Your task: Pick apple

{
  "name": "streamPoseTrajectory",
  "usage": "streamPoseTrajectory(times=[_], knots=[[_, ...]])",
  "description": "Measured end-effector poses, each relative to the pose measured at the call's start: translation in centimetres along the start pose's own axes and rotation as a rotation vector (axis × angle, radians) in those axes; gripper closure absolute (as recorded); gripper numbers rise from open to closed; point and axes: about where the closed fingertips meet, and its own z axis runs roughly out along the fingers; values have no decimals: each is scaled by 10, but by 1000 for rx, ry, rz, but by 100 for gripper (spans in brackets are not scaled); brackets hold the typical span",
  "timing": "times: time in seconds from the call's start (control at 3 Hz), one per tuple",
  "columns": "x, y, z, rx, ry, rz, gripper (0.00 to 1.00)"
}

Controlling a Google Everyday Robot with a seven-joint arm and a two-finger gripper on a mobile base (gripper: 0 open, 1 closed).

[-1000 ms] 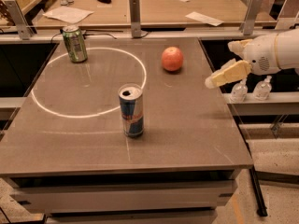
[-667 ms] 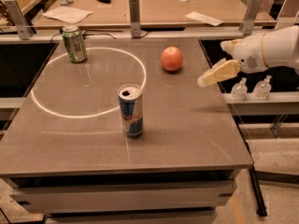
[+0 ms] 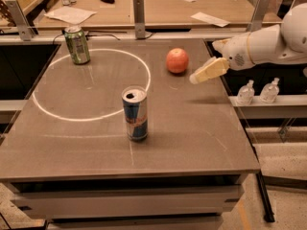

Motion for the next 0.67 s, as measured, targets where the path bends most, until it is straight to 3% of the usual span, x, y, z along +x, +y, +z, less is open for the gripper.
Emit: streamPoseTrajectory(times=[0.67], knots=[[-18, 2, 40, -64, -2, -28, 0]])
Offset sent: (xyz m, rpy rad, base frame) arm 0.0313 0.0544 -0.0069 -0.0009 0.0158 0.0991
